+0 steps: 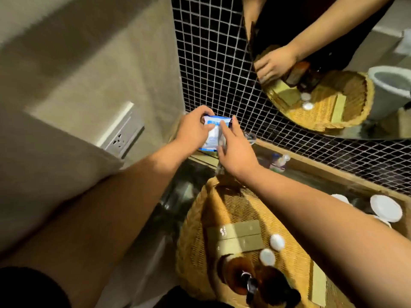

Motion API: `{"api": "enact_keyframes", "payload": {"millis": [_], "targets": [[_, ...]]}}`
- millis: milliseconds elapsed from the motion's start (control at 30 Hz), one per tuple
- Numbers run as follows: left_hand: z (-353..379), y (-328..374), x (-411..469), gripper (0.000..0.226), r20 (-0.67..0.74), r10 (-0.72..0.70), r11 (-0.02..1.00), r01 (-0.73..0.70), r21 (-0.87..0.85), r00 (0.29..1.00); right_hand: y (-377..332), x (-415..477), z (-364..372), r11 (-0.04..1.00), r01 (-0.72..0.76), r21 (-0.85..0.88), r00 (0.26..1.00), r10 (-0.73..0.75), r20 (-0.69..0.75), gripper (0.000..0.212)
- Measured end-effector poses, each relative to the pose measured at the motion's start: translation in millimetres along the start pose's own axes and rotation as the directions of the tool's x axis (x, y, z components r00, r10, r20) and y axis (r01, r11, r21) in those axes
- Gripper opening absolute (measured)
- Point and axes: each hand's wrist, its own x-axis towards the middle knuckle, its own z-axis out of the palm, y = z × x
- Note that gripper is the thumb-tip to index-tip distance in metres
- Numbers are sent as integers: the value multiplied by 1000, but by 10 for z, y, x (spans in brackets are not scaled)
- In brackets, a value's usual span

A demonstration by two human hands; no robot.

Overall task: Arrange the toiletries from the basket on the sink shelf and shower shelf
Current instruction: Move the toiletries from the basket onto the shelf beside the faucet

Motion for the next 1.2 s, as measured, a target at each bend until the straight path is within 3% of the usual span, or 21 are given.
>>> {"api": "enact_keyframes", "payload": {"millis": [200,300,400,533,633,800,933,1200], "targets": [[167,-221,175,27,112,38,996,-46,74,993,15,160,265,975,-3,-224,996,22,86,83],[250,-334,182,27,61,118,986,-124,108,991,111,258,293,966,34,-258,997,-14,80,75],[322,-406,236,23,50,106,982,-112,153,993,212,414,249,918,111,-380,993,-90,74,59],[362,-459,352,20,-3,116,977,-113,182,993,247,561,225,885,124,-449,989,-72,130,67],[430,-489,417,32,21,182,955,-182,234,983,237,593,272,885,80,-458,991,-22,131,74],[564,-712,275,81,208,143,800,-237,551,968,289,601,328,847,18,-531,976,100,192,82],[669,-904,163,104,275,176,658,-321,681,945,313,585,393,812,44,-582,962,122,244,79],[794,-1093,251,91,319,97,615,-309,726,943,326,747,580,635,158,-756,935,151,322,70]]}}
